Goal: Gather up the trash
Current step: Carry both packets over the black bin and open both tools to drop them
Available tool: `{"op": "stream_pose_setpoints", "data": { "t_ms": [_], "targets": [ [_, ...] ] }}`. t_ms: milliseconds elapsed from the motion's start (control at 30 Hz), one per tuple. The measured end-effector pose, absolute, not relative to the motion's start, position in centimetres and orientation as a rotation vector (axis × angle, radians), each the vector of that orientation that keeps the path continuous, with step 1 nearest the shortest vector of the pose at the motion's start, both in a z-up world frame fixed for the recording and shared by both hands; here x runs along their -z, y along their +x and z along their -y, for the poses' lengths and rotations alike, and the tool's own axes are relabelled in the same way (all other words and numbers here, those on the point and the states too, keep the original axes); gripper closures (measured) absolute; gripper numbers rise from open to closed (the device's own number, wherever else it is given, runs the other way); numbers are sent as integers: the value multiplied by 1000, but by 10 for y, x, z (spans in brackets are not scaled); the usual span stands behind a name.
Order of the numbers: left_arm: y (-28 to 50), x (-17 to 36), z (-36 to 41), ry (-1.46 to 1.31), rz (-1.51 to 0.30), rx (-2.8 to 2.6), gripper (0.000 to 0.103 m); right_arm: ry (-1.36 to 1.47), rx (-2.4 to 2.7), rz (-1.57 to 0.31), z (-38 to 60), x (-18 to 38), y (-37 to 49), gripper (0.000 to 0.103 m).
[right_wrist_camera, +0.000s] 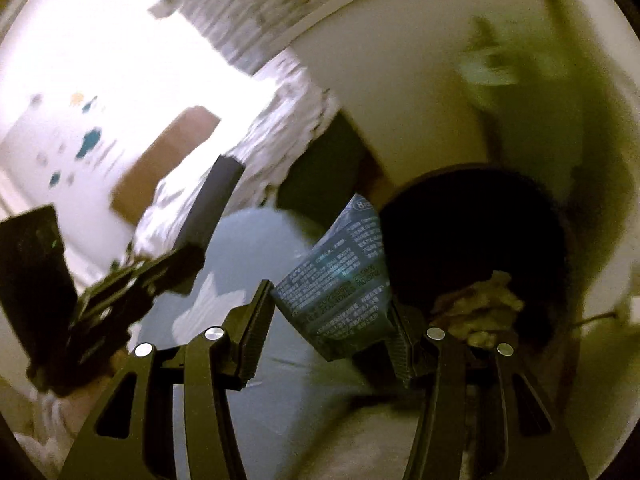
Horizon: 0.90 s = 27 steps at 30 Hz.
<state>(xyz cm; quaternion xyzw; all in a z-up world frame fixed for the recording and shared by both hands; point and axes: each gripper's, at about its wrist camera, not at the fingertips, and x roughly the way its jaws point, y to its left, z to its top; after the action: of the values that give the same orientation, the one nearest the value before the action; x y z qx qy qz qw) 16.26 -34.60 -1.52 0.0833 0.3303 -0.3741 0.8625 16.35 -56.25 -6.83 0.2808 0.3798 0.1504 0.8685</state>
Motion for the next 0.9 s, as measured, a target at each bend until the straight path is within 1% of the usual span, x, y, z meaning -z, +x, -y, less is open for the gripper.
{"op": "stream_pose_setpoints", "data": {
  "t_ms": [167, 333, 567, 733, 767, 800, 833, 867, 900],
  "targets": [
    [164, 23, 383, 180, -703, 826, 97, 655, -239, -766, 606, 80, 153, 51],
    [168, 31, 401, 193, -712, 836, 97, 710, -200, -758, 632, 94, 149, 51],
    [174, 41, 411, 194, -737, 836, 96, 732, -186, -767, 646, 108, 154, 51],
    [193, 55, 420, 175, -789, 840, 93, 753, -182, -780, 647, 114, 163, 50],
    [198, 58, 421, 167, -809, 847, 89, 755, -179, -784, 648, 116, 168, 48],
    [206, 64, 423, 142, -848, 856, 71, 758, -171, -790, 650, 118, 172, 45],
    [210, 66, 423, 123, -867, 856, 56, 764, -162, -796, 652, 119, 175, 42],
    [215, 69, 420, 87, -873, 852, 27, 776, -155, -799, 651, 119, 177, 39],
    [217, 68, 416, 55, -858, 850, 15, 783, -151, -800, 653, 120, 179, 37]
  ]
}}
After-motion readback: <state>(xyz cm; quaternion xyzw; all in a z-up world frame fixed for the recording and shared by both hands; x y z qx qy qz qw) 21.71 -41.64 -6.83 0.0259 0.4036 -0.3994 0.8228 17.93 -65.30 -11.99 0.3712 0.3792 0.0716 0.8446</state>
